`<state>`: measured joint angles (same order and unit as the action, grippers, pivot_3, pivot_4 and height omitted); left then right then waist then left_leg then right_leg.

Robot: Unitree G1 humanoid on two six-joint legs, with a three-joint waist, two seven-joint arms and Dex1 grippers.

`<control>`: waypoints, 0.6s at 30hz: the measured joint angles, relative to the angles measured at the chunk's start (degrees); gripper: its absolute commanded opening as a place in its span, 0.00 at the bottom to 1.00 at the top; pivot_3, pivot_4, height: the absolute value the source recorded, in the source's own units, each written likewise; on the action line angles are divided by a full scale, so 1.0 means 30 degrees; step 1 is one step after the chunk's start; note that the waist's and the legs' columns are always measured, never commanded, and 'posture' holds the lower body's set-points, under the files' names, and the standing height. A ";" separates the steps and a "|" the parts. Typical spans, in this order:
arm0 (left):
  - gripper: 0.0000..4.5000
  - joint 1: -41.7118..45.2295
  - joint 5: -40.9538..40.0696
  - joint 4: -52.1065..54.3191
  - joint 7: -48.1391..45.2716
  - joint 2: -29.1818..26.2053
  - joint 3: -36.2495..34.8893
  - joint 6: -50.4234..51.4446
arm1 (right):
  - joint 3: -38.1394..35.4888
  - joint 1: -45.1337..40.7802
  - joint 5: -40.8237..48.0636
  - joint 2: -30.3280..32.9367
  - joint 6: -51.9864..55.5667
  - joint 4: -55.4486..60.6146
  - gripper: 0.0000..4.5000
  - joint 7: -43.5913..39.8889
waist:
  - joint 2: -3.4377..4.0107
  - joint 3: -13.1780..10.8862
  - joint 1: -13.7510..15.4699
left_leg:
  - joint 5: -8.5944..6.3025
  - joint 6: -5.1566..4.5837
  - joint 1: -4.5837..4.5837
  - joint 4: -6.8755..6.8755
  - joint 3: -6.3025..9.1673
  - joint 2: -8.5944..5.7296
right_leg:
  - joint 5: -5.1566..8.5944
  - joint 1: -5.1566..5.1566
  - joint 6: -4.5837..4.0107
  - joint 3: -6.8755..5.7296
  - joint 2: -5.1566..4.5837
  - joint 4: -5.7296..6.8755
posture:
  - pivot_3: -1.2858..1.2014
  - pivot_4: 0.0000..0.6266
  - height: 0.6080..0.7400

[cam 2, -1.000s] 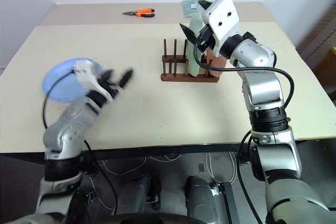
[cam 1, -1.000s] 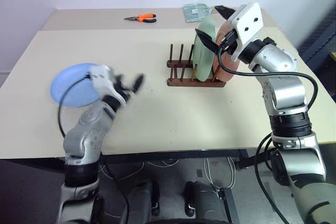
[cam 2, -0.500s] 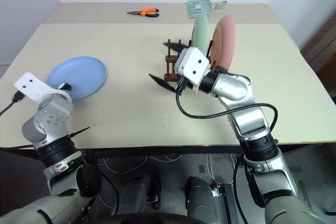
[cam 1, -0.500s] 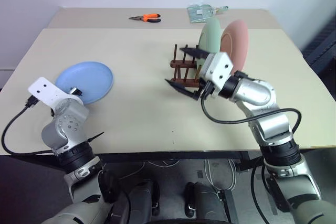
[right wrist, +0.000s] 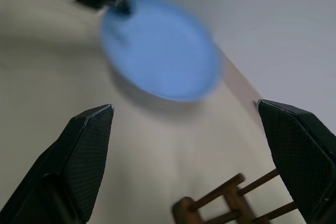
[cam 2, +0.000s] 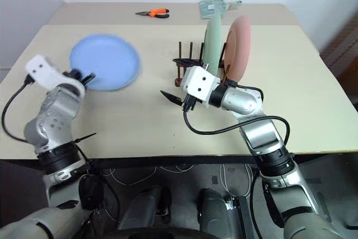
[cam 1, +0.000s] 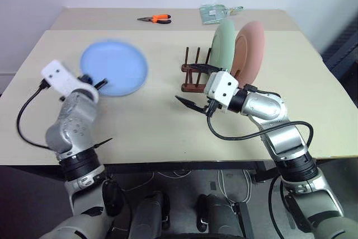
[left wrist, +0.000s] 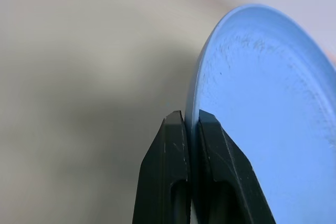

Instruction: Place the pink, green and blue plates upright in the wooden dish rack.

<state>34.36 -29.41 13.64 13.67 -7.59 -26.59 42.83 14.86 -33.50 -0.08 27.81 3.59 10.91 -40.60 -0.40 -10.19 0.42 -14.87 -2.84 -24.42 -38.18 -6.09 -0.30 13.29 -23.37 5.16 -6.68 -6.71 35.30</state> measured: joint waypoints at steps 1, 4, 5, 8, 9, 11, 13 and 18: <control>0.01 -0.0007 -0.0066 0.0638 -0.0455 0.0070 0.0596 -0.0184 | 0.0364 -0.0415 -0.0899 0.0089 -0.0745 -0.0398 1.00 0.0149 | 0.0001 -0.0001 -0.0114 | 0.0005 0.0007 0.0005 0.0006 -0.0006 0.0003 | 0.0000 -0.0002 -0.0001 0.0009 0.0005 0.0003 | 0.52 0.24 1.00; 0.01 -0.0036 -0.0596 0.2072 -0.1398 0.0355 0.2143 -0.0105 | 0.1148 -0.1806 -0.3306 0.0104 -0.2702 -0.2096 1.00 0.0857 | 0.0001 -0.0001 -0.0369 | 0.0019 0.0017 0.0012 0.0009 -0.0004 0.0006 | 0.0001 0.0000 -0.0003 0.0009 0.0015 0.0015 | 0.52 0.24 1.00; 0.01 -0.0035 -0.0863 0.2330 -0.1599 0.0480 0.2533 0.0082 | 0.1310 -0.2131 -0.3862 0.0104 -0.3264 -0.2634 1.00 0.1074 | 0.0002 0.0000 -0.0394 | 0.0021 0.0016 0.0013 0.0009 -0.0004 0.0009 | 0.0001 0.0000 -0.0003 0.0010 0.0019 0.0014 | 0.52 0.24 1.00; 0.01 -0.0052 -0.1667 0.2671 -0.1777 0.0868 0.2970 0.0630 | 0.1726 -0.2803 -0.5297 0.0100 -0.4794 -0.4367 1.00 0.1669 | 0.0002 -0.0001 -0.0418 | 0.0023 0.0014 0.0012 0.0008 -0.0004 0.0014 | 0.0002 0.0000 -0.0003 0.0013 0.0022 0.0013 | 0.52 0.24 1.00; 0.00 -0.0077 -0.1853 0.2910 -0.1842 0.0927 0.3148 0.0790 | 0.1839 -0.3034 -0.5793 0.0093 -0.5213 -0.5005 0.94 0.1918 | 0.0002 -0.0002 -0.0408 | 0.0023 0.0013 0.0010 0.0007 -0.0005 0.0014 | 0.0001 0.0000 -0.0003 0.0013 0.0022 0.0011 | 0.52 0.24 1.00; 0.00 -0.0079 -0.2115 0.3451 -0.1992 0.0923 0.3467 0.1001 | 0.1909 -0.3367 -0.6450 0.0098 -0.5812 -0.5909 0.82 0.2236 | 0.0002 -0.0002 -0.0400 | 0.0023 0.0012 0.0009 0.0006 -0.0005 0.0013 | 0.0002 0.0003 -0.0003 0.0014 0.0021 0.0008 | 0.52 0.24 1.00; 0.00 -0.0082 -0.2263 0.3788 -0.1997 0.0912 0.3598 0.1080 | 0.1907 -0.3503 -0.6761 0.0093 -0.6302 -0.6253 0.58 0.2426 | 0.0002 -0.0001 -0.0365 | 0.0024 0.0012 0.0011 0.0006 -0.0003 0.0013 | 0.0002 0.0011 -0.0003 0.0013 0.0021 0.0005 | 0.52 0.24 1.00; 0.23 -0.0213 -0.2661 0.3748 -0.1942 0.0970 0.3313 0.1045 | 0.1967 -0.3492 -0.7397 0.0177 -0.7307 -0.6348 0.03 0.2544 | 0.0002 -0.0002 -0.0384 | 0.0023 0.0012 0.0011 0.0006 0.0002 0.0013 | 0.0002 0.0012 -0.0002 0.0011 0.0027 0.0003 | 0.52 0.24 1.00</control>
<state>33.72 -37.39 24.89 7.84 -4.68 -16.65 45.96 20.77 -43.98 -22.27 28.35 -18.33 -8.13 -32.97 -0.40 -10.19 -0.73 -14.80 -2.80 -24.38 -38.17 -6.09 -0.26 13.30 -23.33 5.15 -6.64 -6.63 35.31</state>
